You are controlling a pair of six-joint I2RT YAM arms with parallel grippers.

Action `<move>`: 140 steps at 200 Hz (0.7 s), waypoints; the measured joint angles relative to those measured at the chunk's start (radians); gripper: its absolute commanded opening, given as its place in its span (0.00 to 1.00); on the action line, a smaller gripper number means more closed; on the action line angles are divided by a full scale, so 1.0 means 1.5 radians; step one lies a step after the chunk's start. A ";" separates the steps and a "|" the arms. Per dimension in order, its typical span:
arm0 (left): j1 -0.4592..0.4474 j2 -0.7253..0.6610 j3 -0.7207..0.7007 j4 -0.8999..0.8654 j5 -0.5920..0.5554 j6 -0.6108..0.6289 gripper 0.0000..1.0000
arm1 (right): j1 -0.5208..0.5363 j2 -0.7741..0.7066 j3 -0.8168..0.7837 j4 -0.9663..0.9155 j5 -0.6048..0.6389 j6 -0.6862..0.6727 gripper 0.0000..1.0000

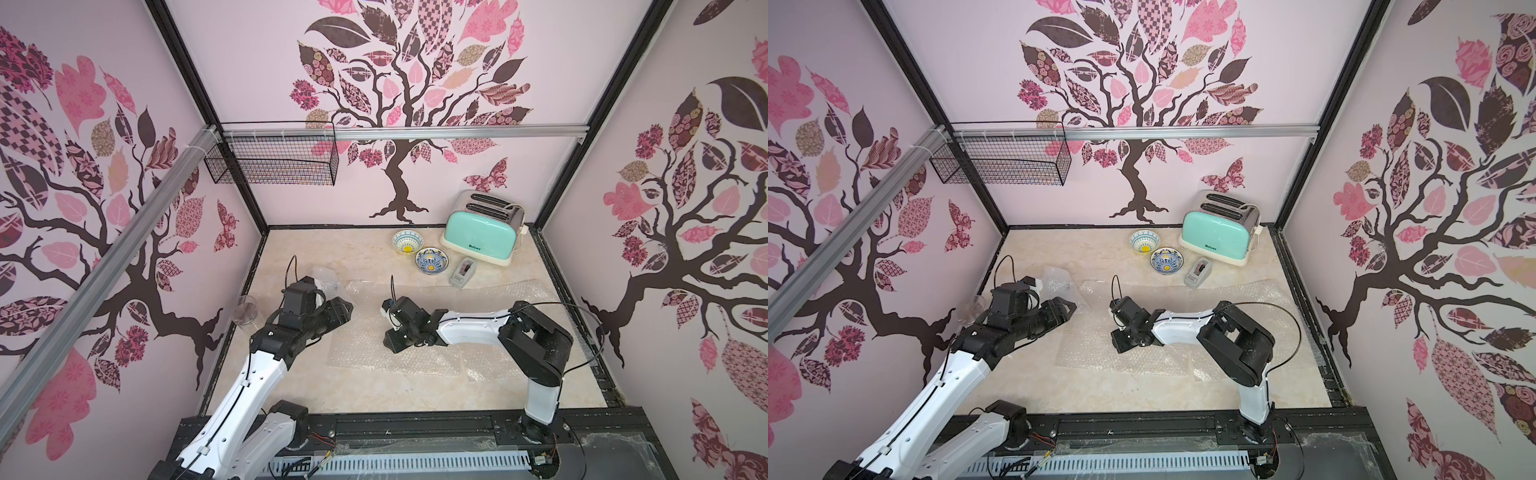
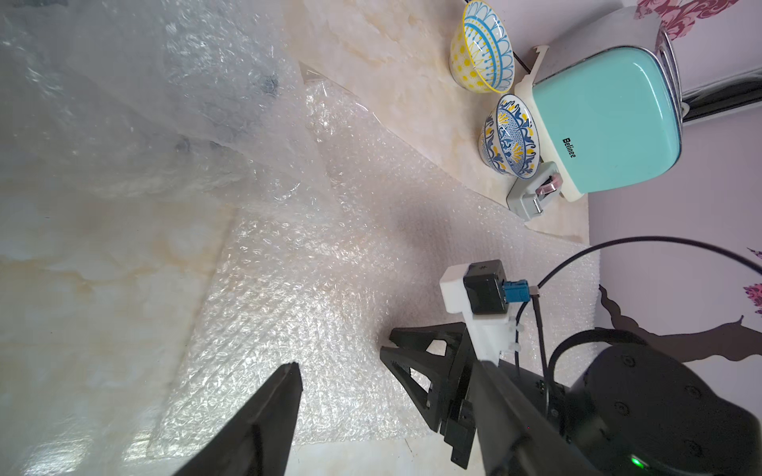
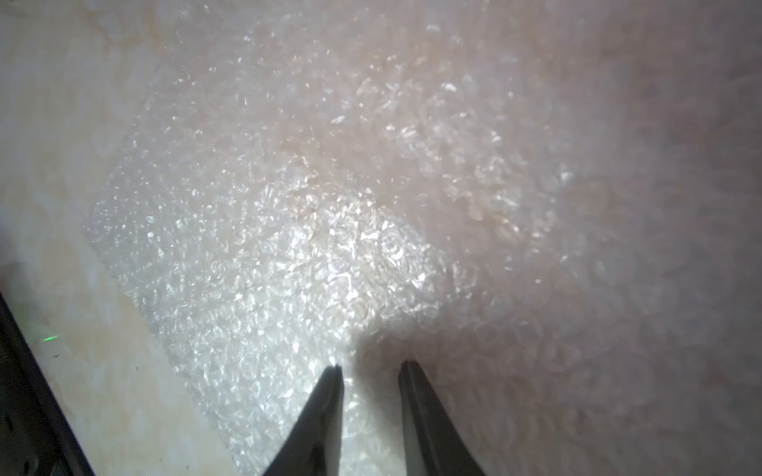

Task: Wrap bowls in bubble wrap
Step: Move the bubble wrap to the center of the board.

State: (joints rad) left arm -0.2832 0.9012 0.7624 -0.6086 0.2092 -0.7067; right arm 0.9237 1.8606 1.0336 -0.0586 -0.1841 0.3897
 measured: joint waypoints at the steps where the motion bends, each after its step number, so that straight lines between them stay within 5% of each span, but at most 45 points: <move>1: 0.000 0.000 0.000 0.000 0.000 0.000 0.71 | 0.000 -0.002 -0.003 0.000 -0.001 0.000 0.27; 62: 0.000 0.009 -0.005 0.022 0.001 -0.001 0.71 | 0.007 -0.141 -0.154 -0.034 -0.038 -0.007 0.32; 140: 0.000 0.021 -0.005 0.026 0.001 0.000 0.71 | -0.003 -0.119 -0.048 -0.068 -0.038 -0.034 0.35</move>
State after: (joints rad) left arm -0.2832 0.9325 0.7547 -0.5690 0.2108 -0.7071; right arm 0.9192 1.6825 0.9615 -0.1608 -0.2413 0.3389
